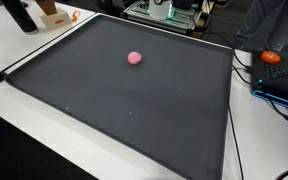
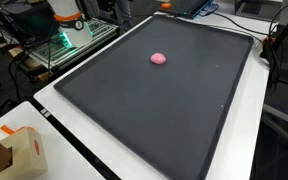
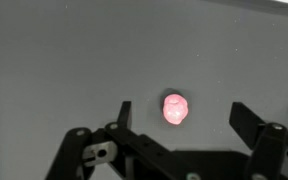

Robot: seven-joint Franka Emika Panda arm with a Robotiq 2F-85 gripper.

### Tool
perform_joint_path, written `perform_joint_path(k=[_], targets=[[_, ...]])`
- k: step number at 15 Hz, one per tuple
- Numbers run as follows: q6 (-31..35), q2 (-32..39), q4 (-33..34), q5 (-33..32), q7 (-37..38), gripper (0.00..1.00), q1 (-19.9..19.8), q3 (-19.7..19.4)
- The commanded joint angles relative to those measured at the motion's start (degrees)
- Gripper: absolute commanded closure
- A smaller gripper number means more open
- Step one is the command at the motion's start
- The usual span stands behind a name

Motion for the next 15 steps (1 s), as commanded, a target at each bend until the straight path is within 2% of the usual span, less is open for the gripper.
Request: perform_joint_path(k=[1,3,5,15], targets=[[-0.1,0.1,0.1,0.3,-0.2,0.00,-1.5,1.4],[-0.1,0.1,0.1,0.3,-0.2,0.00,-1.5,1.4],[-0.1,4.2,2.3,3.4,0.9,0.00,-1.5,1.5],[2.9,22.8,11.6,15.6,16.2,0.00,-5.1,2.9]])
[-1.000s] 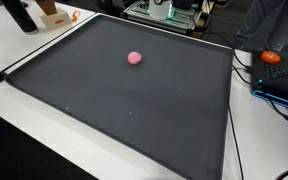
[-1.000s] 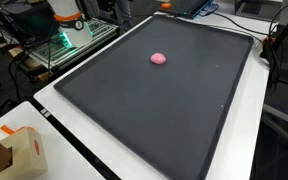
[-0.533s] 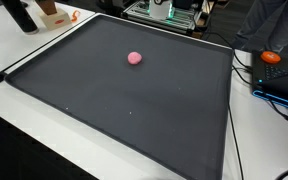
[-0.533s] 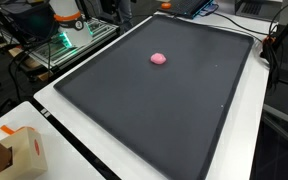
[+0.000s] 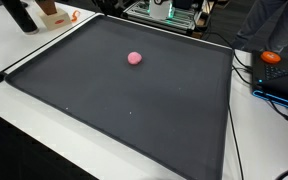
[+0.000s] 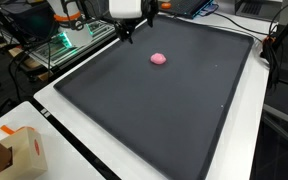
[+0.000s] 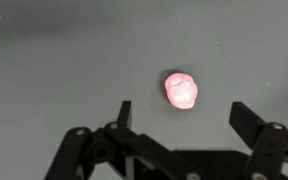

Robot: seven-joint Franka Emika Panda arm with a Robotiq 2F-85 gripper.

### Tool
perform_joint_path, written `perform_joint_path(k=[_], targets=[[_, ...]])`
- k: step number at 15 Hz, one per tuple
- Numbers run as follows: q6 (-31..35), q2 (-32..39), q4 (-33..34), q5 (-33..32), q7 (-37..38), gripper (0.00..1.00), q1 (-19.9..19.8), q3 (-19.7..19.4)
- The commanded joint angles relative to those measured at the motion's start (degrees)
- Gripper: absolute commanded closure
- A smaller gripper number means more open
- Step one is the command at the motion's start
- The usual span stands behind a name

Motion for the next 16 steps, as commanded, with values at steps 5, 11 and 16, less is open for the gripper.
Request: perform_joint_path(k=[5,11,16], targets=[[2.1,12.0,7.7,5.9,8.9,0.00,-3.5,2.3],[3.4,18.8,12.3,4.0,16.7,0.00,-3.0,3.1],[3.1,24.1,16.8,0.7,21.0,0.00,-1.8,3.8]])
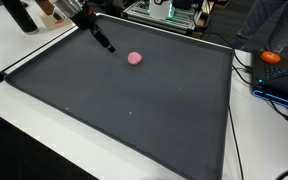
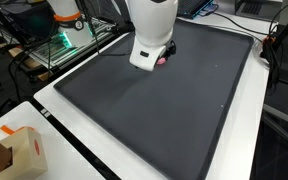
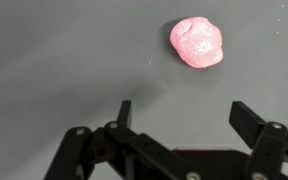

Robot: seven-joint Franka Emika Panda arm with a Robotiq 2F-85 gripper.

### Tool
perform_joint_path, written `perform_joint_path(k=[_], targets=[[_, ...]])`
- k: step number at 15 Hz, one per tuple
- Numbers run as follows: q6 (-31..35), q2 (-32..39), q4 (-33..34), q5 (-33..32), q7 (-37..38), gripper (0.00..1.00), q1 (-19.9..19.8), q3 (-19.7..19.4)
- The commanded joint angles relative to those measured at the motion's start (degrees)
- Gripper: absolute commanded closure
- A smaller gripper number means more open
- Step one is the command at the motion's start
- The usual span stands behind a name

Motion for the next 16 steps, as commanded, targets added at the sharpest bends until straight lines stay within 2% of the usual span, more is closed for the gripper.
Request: perform_joint_path(k=[1,9,16], targets=[[-0.4,4.8,4.7,-4.1,4.0,0.00,0.8,0.7],[-4.6,11.9,14.5,-13.0,3.8,0.00,3.7,2.7],[-12.5,15.3,22.2,-19.2,-5.3,0.00,6.0,6.2]])
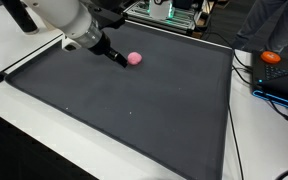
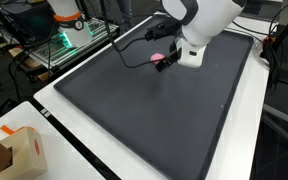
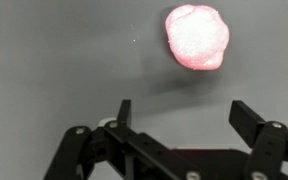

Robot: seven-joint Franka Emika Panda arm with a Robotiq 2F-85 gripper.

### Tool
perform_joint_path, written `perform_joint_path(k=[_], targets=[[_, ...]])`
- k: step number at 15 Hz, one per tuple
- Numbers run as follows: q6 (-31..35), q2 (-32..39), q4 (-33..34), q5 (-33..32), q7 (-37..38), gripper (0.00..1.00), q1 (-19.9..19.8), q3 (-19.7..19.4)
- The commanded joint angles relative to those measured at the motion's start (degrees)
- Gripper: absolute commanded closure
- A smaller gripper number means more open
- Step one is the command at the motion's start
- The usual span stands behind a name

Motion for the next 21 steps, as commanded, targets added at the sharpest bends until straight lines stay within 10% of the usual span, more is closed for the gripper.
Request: perform_joint_path(k=[1,21], targets=[[-4.4,2.3,4.7,-3.7,-6.5,0.00,0.8,2.1],[-3.5,-0.8,-1.6,-25.7,-41.6,0.00,8.8,11.2]])
